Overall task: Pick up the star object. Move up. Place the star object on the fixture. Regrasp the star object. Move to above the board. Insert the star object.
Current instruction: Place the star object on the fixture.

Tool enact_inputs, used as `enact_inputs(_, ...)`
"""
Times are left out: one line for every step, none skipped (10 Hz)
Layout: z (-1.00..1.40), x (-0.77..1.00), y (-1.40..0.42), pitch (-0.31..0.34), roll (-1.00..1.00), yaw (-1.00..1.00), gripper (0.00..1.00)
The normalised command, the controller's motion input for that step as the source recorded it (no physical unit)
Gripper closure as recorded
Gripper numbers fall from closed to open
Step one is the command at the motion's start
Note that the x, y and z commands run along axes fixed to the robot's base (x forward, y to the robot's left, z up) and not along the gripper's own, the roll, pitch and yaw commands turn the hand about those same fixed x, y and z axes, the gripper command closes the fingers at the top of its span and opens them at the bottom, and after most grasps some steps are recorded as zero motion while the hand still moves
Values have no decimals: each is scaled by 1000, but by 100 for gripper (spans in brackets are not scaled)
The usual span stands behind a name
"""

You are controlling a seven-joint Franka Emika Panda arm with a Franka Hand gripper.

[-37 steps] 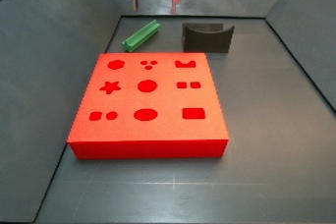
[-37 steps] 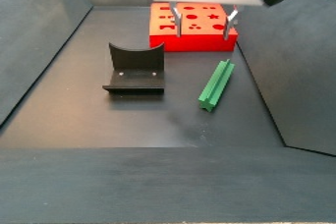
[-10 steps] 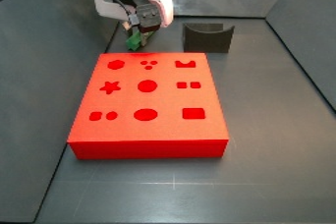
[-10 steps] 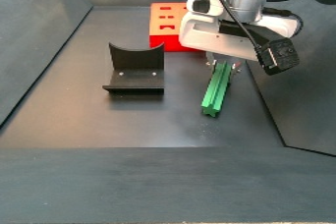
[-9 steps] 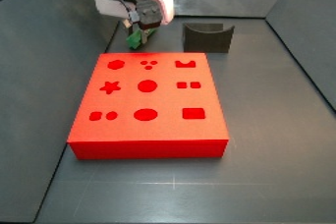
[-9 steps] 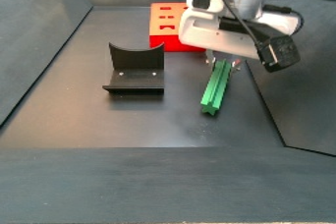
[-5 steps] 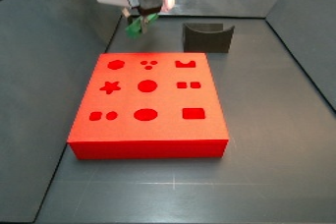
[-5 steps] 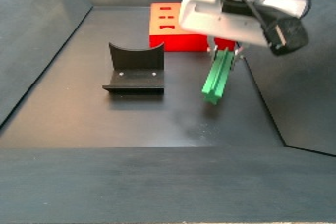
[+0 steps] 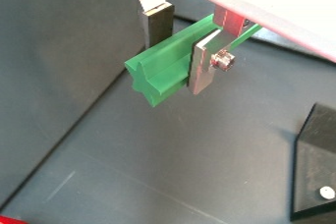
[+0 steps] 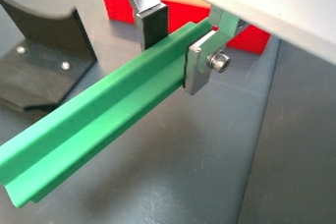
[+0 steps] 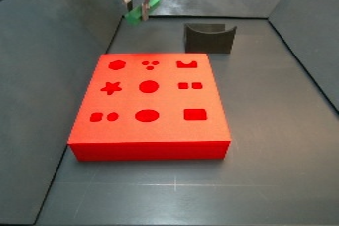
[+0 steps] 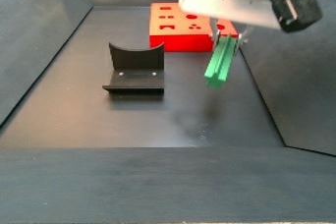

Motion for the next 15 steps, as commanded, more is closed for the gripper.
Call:
enact_inputs(1000, -16, -1, 33, -3, -12, 100)
enact_inputs(1000, -18, 0, 36, -3, -16, 100)
enact_inputs(1000, -20, 0, 36, -4, -19, 100)
enact_inputs(1000, -22, 0, 38, -5, -23, 100)
enact_inputs(827, -17, 1, 44, -7, -27, 100)
enact_inputs(667, -12, 2, 53, -8, -29, 100)
enact_inputs(456, 0, 3, 64, -10, -33, 100)
enact_inputs(297, 7, 5, 74, -11, -35, 100)
enact_inputs(47, 1000, 17, -229, -305, 1000, 100)
enact_inputs(9, 1000, 17, -219, -313, 1000, 100)
enact_inputs(-2, 1000, 17, -190, -298, 800, 100)
enact_inputs(0, 1000, 16, -118, -268, 472, 100)
enact_inputs(-2, 1000, 15, -61, -235, 284, 100)
enact_inputs(-6, 1000, 13, -33, -208, 172, 100)
enact_inputs(-12, 1000, 11, -8, -167, 91, 100)
